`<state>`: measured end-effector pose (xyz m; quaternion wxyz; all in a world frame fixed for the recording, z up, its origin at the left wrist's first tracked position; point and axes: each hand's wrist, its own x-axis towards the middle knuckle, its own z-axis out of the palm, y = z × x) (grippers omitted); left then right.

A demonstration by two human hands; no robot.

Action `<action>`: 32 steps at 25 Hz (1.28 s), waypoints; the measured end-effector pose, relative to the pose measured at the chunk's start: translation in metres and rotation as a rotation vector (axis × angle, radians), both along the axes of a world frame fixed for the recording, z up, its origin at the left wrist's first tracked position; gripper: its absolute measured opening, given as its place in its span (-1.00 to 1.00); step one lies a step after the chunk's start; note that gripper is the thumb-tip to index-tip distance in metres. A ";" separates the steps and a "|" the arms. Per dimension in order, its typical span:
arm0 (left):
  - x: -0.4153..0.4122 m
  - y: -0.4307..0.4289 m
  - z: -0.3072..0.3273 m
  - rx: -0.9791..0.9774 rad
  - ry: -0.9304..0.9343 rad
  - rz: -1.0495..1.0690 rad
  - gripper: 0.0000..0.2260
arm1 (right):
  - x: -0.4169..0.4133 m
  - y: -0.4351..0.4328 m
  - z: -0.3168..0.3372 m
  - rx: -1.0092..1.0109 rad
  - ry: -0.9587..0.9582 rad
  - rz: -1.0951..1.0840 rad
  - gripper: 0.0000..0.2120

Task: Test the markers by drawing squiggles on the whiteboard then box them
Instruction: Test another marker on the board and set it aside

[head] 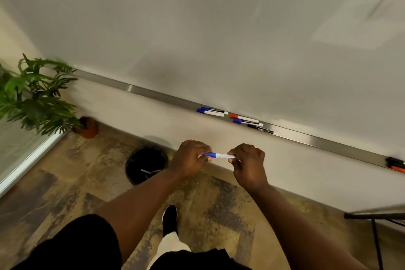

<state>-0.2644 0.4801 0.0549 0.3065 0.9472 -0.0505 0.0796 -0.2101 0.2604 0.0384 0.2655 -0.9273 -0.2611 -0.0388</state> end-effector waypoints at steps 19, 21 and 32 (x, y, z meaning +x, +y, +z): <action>0.018 0.341 -0.057 0.116 0.249 0.195 -0.74 | 0.058 0.363 -0.039 -0.147 0.288 0.224 -0.85; 0.015 0.358 -0.060 0.120 0.253 0.209 -0.80 | 0.061 0.385 -0.046 -0.159 0.305 0.253 -0.86; -0.011 0.422 -0.081 0.177 0.510 0.354 -0.45 | 0.065 0.443 -0.071 -0.235 0.277 0.377 -0.63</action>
